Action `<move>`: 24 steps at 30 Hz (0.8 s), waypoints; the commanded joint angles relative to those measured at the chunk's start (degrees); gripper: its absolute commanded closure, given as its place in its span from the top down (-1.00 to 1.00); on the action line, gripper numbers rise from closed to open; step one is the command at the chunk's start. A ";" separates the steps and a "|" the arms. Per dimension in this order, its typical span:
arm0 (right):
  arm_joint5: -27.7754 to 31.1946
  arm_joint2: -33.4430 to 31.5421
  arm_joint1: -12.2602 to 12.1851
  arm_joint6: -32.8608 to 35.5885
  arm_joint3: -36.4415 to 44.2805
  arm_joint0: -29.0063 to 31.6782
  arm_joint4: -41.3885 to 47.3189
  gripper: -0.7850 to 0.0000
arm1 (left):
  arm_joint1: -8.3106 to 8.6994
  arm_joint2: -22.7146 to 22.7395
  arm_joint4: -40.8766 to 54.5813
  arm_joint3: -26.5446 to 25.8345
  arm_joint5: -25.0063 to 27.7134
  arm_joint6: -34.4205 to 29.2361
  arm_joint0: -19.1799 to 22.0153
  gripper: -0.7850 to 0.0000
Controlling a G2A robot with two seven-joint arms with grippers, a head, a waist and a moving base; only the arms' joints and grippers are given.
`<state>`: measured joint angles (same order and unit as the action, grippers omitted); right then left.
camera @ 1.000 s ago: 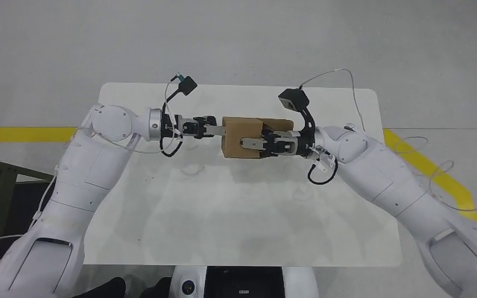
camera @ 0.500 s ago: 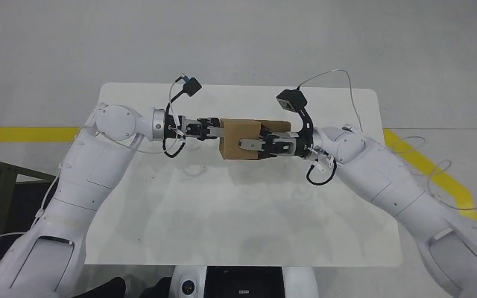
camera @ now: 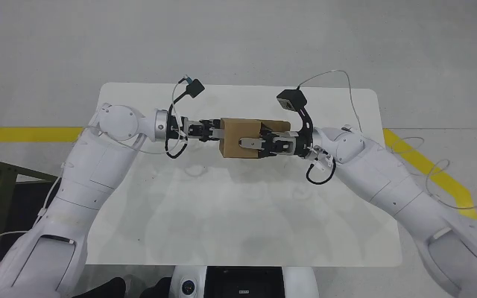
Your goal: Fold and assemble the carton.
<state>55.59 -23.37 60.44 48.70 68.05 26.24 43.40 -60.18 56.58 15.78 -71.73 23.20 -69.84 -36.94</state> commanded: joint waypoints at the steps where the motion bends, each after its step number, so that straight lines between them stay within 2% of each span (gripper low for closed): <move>1: 0.03 0.04 0.00 -0.03 -0.14 -0.01 0.07 -1.00 | -0.02 -0.01 0.01 0.22 0.07 -0.01 0.07 1.00; 6: -0.40 0.00 -0.06 0.40 -1.98 -0.05 0.22 -1.00 | 0.18 0.72 -0.69 1.16 0.27 0.29 0.15 1.00; 14: -4.95 -0.47 0.57 4.94 -7.97 0.05 2.68 -1.00 | 1.13 3.60 -3.24 1.06 1.11 1.53 -0.56 1.00; 19: -8.79 -0.12 2.28 8.34 -12.54 0.34 4.30 -1.00 | 1.79 5.76 -7.69 -0.41 5.08 5.78 -1.83 1.00; 24: -12.83 1.17 4.90 8.43 -16.57 -0.08 1.34 -1.00 | 2.62 7.85 -16.27 -3.56 9.80 10.98 -3.97 1.00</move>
<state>43.39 -22.40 64.85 57.30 52.11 26.25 45.33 -57.73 64.05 1.81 -74.51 31.98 -60.02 -40.39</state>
